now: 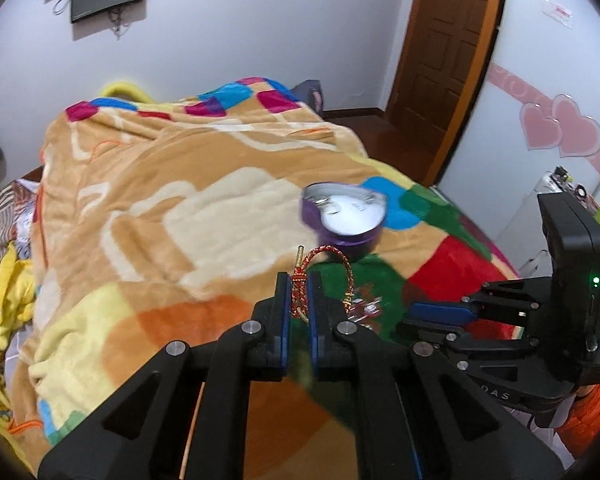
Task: Organize jewelry
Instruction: 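Grasp the twisted gold-red bracelet with the left tool while the right tool grasps a silver ring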
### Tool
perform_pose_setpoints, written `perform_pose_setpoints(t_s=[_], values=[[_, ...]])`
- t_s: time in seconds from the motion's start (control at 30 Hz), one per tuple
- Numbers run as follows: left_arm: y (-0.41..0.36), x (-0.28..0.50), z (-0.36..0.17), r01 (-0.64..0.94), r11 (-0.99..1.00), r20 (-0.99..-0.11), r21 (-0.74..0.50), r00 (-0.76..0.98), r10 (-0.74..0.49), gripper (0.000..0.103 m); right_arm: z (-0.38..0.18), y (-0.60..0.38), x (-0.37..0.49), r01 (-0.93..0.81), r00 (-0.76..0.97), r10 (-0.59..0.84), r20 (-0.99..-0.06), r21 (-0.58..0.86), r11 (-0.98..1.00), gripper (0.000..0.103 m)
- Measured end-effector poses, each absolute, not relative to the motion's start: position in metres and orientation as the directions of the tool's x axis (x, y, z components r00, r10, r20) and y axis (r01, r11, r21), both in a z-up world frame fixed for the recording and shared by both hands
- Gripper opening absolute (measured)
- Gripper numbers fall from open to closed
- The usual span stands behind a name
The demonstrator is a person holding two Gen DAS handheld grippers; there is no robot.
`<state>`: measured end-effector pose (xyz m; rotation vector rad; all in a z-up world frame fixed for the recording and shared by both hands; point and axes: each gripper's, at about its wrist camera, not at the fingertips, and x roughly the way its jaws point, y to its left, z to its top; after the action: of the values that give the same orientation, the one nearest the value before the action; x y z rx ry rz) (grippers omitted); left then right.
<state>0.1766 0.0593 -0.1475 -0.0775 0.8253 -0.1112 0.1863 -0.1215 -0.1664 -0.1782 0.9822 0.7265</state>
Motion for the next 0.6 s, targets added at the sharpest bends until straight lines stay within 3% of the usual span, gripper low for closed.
perform_pose_setpoints(t_s=[0.6], values=[[0.092,0.158,-0.174,0.013,0.986,-0.753,-0.165,0.644,-0.135,0.006,-0.177,-0.092,0.187,-0.658,0.327,0.453,-0.829,0.144,0.739,0.018]])
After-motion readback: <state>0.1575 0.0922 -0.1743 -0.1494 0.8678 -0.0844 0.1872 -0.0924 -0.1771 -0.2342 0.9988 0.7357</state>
